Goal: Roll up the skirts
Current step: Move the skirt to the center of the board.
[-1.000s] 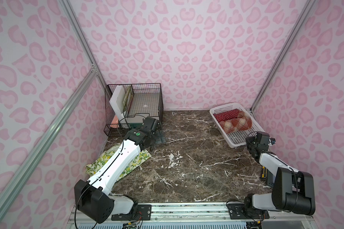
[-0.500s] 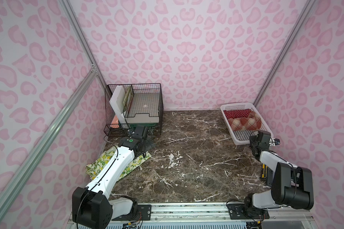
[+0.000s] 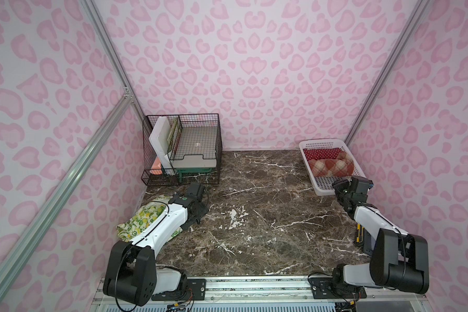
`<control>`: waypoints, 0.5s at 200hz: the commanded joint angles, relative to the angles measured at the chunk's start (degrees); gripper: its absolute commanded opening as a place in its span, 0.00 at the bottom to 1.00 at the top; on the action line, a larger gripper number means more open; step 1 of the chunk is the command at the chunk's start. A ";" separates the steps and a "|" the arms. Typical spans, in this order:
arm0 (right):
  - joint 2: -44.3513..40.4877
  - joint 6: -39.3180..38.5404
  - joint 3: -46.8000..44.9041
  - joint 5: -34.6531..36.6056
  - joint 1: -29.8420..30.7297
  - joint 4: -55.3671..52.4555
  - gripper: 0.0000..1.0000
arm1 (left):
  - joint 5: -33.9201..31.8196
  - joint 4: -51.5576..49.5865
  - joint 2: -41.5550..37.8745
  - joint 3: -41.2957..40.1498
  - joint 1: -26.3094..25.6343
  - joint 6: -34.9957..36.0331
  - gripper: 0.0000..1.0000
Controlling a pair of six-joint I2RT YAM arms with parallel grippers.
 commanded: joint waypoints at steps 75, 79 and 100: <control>-12.71 -8.62 -9.51 -4.93 3.48 -5.21 0.63 | -3.87 6.26 8.46 -1.95 0.10 -6.59 0.75; -14.09 -9.04 -9.90 -4.42 4.53 -5.63 0.63 | -4.13 6.89 8.56 -2.17 0.09 -6.31 0.74; -20.90 -9.97 -12.26 -1.36 8.59 -9.02 0.63 | -5.23 8.06 9.18 -1.89 0.23 -5.57 0.70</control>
